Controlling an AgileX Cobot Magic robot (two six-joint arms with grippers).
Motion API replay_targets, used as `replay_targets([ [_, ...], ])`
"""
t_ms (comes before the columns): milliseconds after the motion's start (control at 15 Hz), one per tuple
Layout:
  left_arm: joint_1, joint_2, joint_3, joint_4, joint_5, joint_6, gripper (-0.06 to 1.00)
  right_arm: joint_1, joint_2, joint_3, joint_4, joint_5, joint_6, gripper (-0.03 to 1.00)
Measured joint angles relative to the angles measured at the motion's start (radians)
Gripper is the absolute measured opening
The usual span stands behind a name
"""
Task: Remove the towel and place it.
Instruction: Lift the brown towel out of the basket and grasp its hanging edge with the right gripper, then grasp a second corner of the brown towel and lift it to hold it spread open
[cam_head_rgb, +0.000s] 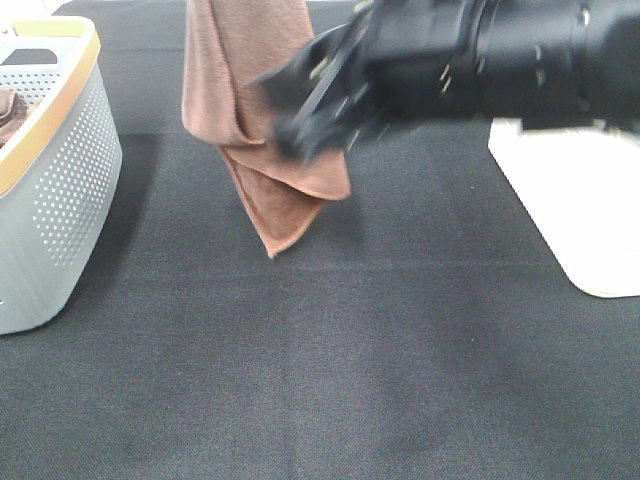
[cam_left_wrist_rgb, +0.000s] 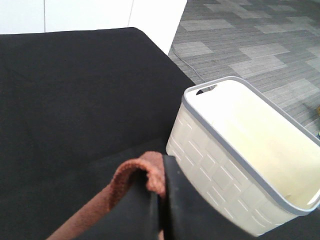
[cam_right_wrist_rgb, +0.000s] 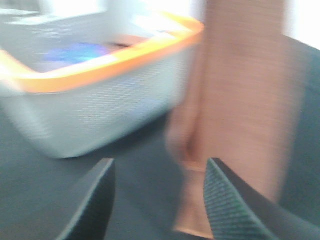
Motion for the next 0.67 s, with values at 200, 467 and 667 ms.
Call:
replay_targets([
  [200,0.000,0.000,0.000,-0.099,0.001,0.000,0.00,0.000,0.050,-0.002,-0.084,0.113,-0.001,0.48],
  [467,0.000,0.000,0.000,-0.168,0.010,0.001,0.00,0.000,0.222,-0.072,-0.114,0.066,-0.011,0.48],
  [667,0.000,0.000,0.000,-0.218,0.058,0.001,0.00,0.000,0.275,-0.083,-0.138,-0.135,-0.024,0.47],
])
